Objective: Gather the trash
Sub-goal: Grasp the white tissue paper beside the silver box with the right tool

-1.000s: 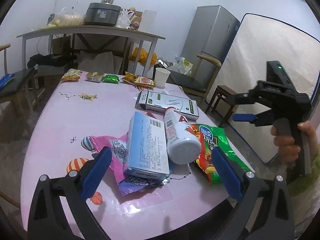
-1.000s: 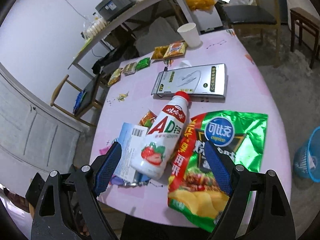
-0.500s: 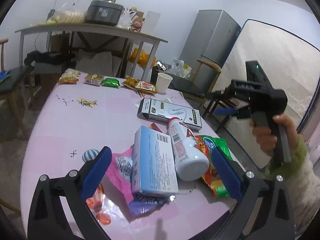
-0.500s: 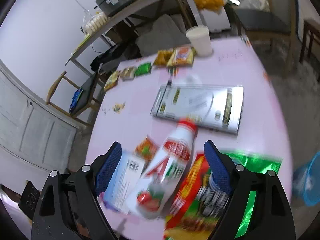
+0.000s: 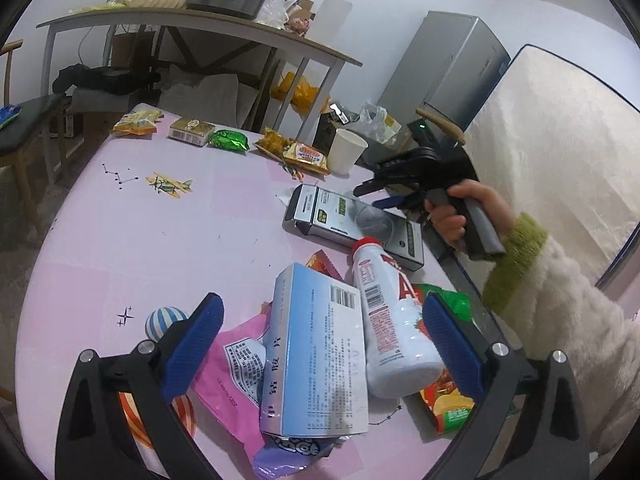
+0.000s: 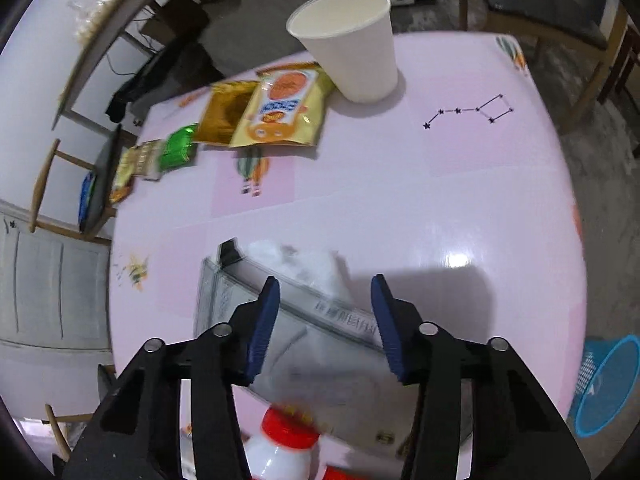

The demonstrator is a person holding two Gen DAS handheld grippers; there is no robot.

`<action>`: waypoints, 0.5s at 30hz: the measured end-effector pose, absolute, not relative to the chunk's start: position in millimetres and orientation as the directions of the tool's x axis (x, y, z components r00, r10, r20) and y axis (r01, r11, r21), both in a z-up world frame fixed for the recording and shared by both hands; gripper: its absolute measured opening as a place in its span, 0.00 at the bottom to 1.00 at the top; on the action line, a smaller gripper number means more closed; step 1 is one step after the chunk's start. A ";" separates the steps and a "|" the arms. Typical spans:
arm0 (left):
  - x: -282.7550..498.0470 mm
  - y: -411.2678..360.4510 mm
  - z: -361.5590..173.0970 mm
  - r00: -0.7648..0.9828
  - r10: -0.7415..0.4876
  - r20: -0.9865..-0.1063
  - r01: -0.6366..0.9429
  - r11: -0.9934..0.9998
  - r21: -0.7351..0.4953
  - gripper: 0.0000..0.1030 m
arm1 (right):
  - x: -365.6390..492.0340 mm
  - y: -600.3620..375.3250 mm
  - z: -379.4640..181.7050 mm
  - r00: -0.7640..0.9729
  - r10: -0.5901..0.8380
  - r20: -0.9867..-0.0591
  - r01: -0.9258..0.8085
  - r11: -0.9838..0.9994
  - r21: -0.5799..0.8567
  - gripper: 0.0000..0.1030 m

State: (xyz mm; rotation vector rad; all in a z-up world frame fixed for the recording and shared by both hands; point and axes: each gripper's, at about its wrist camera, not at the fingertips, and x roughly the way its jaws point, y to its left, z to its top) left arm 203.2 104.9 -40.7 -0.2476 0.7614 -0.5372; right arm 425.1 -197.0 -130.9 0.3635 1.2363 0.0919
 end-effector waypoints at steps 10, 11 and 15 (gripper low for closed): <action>218.8 73.6 -66.4 0.491 -0.470 -0.734 0.405 0.869 -0.285 0.95 | 426.0 -202.7 -144.5 0.316 0.308 -0.898 0.110 0.928 0.357 0.35; 221.8 70.4 -70.3 0.479 -0.458 -0.749 0.400 0.873 -0.278 0.95 | 426.5 -203.9 -143.4 0.315 0.310 -0.897 0.110 0.927 0.359 0.35; 230.2 63.2 -80.3 0.449 -0.432 -0.782 0.394 0.881 -0.261 0.95 | 424.7 -207.5 -143.2 0.319 0.330 -0.889 0.106 0.919 0.379 0.36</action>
